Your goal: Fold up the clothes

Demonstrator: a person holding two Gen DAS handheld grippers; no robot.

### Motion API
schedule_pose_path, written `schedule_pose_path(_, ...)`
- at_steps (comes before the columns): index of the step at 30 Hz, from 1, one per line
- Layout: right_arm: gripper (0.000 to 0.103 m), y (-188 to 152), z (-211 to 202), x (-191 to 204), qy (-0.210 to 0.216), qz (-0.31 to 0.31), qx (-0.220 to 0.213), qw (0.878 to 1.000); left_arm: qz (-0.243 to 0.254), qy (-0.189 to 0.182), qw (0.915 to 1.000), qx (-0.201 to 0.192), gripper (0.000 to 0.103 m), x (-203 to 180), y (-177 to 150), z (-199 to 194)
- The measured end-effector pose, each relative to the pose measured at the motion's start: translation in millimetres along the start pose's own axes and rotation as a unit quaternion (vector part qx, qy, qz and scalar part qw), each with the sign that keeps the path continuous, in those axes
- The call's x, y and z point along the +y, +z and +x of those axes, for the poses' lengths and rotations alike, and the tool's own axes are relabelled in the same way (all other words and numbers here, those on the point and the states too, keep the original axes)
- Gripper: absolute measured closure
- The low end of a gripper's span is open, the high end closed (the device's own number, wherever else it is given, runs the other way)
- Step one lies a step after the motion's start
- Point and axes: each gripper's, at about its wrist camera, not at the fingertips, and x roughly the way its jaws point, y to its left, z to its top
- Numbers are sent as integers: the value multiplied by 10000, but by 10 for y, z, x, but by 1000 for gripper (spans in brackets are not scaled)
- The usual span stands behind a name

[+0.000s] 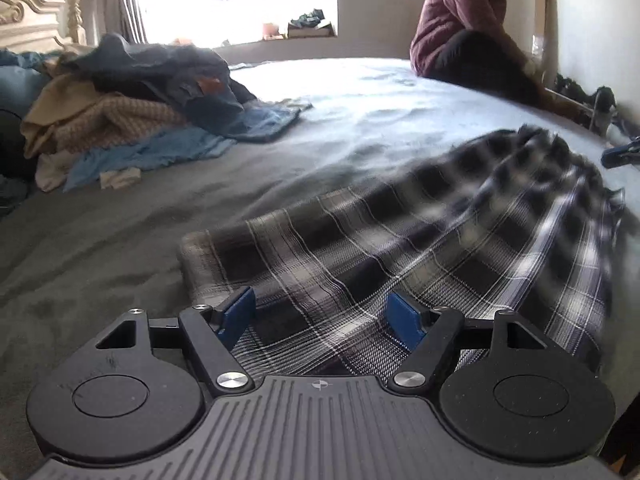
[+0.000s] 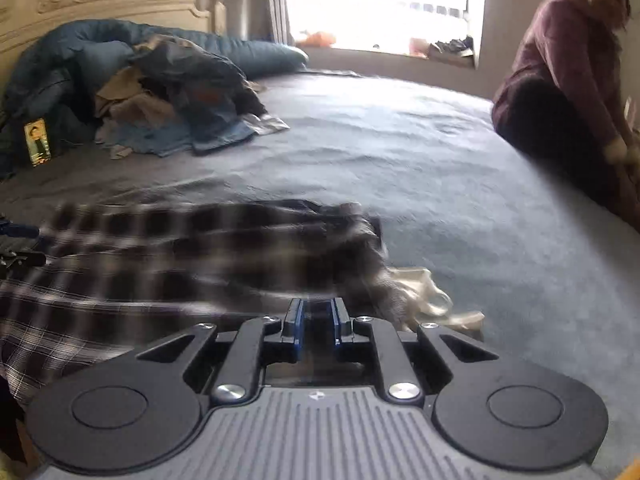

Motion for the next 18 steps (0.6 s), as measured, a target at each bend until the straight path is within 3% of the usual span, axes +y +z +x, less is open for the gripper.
schedule_pose_path(1,89,-55,71,6,-48,38,95,9999,12,54,10000,-15,30,-1,-11,-39)
schedule_pose_path(4,89,-318,366,-98,-126,319,908,9953,-34,187,9998,-30,30,66,-63,-152)
schedule_pose_path(7,84,-190,132,89,-326,220,700,9968,-135,216,9996,-109,30,186,-91,-264)
schedule_pose_path(9,81,-105,-61,395,56,-34,196,9998,-183,230,9994,-162,30,265,-83,-283)
schedule_pose_path(11,71,-23,-241,708,439,-299,-281,9982,-228,264,9992,-176,29,343,-55,-234)
schedule_pose_path(15,67,8,-74,1522,1251,-1055,-219,9863,-224,360,9991,-69,30,494,2,25)
schedule_pose_path(18,68,51,185,2025,1518,-1494,-228,9768,-197,562,9982,9,30,621,18,261)
